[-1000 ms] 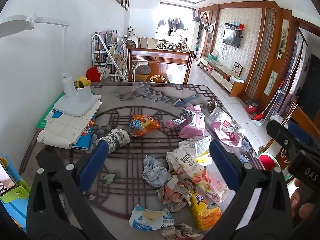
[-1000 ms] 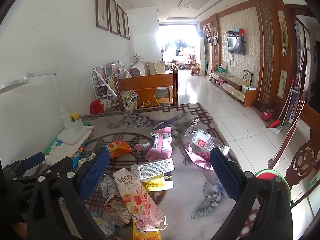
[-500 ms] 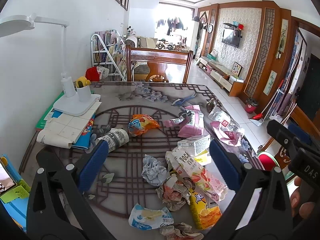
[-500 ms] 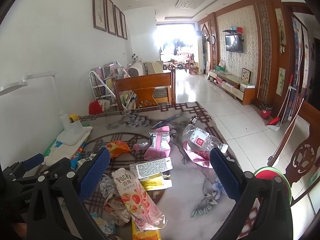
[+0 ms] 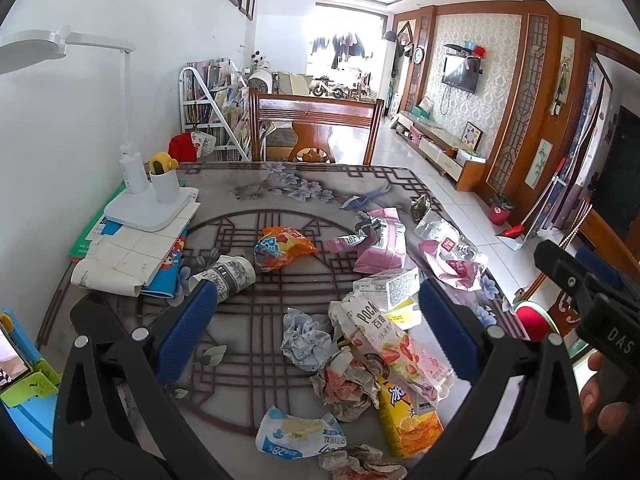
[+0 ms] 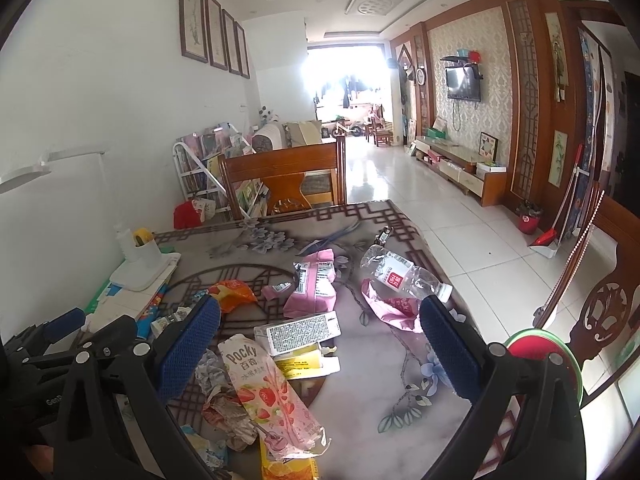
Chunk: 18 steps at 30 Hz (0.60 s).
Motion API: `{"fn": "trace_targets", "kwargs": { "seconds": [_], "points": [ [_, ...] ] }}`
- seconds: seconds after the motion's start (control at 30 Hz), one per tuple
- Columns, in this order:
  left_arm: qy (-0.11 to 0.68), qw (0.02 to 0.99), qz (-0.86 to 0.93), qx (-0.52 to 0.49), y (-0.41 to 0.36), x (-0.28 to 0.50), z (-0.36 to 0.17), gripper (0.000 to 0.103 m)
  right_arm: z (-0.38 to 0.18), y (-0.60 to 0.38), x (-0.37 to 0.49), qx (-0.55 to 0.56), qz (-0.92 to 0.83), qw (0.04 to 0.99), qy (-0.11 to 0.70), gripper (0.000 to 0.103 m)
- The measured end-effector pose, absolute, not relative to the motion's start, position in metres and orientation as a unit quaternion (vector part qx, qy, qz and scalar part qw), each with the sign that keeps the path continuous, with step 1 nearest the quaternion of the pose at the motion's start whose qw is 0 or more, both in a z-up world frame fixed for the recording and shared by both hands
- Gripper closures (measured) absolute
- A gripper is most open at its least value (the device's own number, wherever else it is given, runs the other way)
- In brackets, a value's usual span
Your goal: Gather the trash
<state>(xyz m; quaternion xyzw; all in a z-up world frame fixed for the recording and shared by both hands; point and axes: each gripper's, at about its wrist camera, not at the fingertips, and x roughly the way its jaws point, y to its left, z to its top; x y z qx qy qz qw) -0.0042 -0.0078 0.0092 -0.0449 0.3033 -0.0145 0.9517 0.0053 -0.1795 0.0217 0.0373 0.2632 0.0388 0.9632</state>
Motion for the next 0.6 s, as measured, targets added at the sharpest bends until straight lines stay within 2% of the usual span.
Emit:
{"fn": "trace_targets", "kwargs": {
  "seconds": [0.37, 0.6],
  "points": [
    [0.311, 0.949, -0.027, -0.045, -0.012, -0.005, 0.001, 0.004, 0.016, -0.186, 0.006, 0.037, 0.032, 0.961, 0.274, 0.007],
    [0.358, 0.929, -0.095, -0.011, -0.013, -0.013, -0.029, 0.009, -0.002, -0.196, 0.009, 0.037, 0.029, 0.949, 0.313, 0.007]
  ]
}}
